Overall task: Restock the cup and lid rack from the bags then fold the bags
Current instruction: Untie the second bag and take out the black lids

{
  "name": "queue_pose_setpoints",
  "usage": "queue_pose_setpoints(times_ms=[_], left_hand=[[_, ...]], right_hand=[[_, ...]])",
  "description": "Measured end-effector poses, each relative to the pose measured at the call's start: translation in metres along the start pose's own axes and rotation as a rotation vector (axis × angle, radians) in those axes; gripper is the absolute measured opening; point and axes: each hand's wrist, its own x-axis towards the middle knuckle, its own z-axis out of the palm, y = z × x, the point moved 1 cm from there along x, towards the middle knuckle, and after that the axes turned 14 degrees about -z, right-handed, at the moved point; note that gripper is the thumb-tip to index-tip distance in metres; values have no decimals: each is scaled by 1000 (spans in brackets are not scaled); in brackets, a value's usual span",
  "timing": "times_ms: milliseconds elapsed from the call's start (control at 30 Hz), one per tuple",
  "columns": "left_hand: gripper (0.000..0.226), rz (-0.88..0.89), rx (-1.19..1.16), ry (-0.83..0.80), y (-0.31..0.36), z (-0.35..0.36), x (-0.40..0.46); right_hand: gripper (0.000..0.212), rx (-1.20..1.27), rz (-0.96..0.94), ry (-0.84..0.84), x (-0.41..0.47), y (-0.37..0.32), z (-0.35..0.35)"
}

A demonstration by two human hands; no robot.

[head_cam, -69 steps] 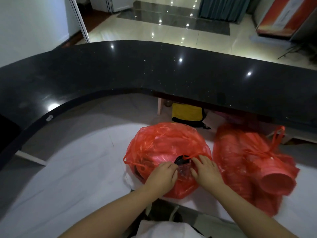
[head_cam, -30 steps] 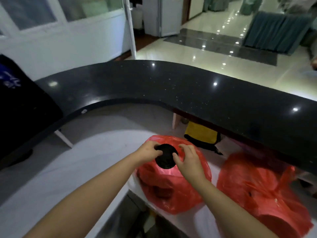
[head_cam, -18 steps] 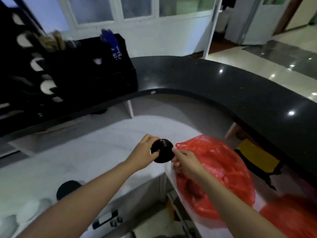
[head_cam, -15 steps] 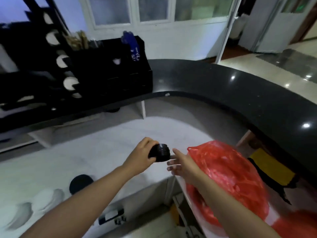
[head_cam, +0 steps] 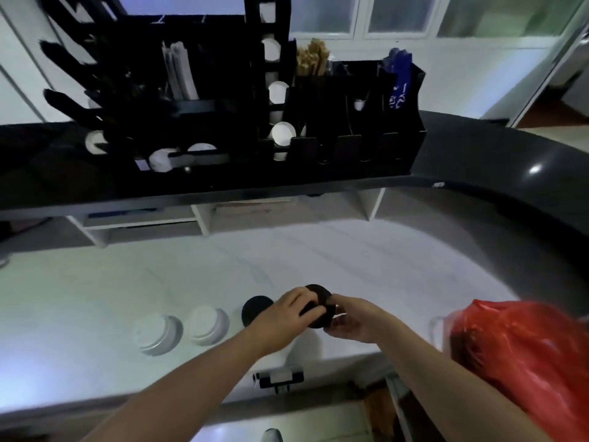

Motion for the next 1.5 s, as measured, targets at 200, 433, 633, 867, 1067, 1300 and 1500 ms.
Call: queue_pose_setpoints(times_ms=[200,433,633,867,1067,1300,1500], left_hand=[[50,-132,21,-81,-40,11,-34],[53,-400,56,-424,-86,31,-60],[37,-391,57,-275,-80,35,-41],[44,-186,-29,-172,-10,26,36],[35,65,-36,-143,83,27,110],[24,375,-4,-132,236,40,180],[47,515,-72,-207,327,64,198]], right_hand=[[28,-293,-84,253,30,11,34],[39,-723,-98,265,52,34,57],[51,-923,-107,261,51,40,55],[39,-850,-228,547,7,29,-10],[25,-790,-209,781,-68,30,-112],[29,-786,-263,996,-165,57,-246],[31,-800,-287,960,-206,78,-310]])
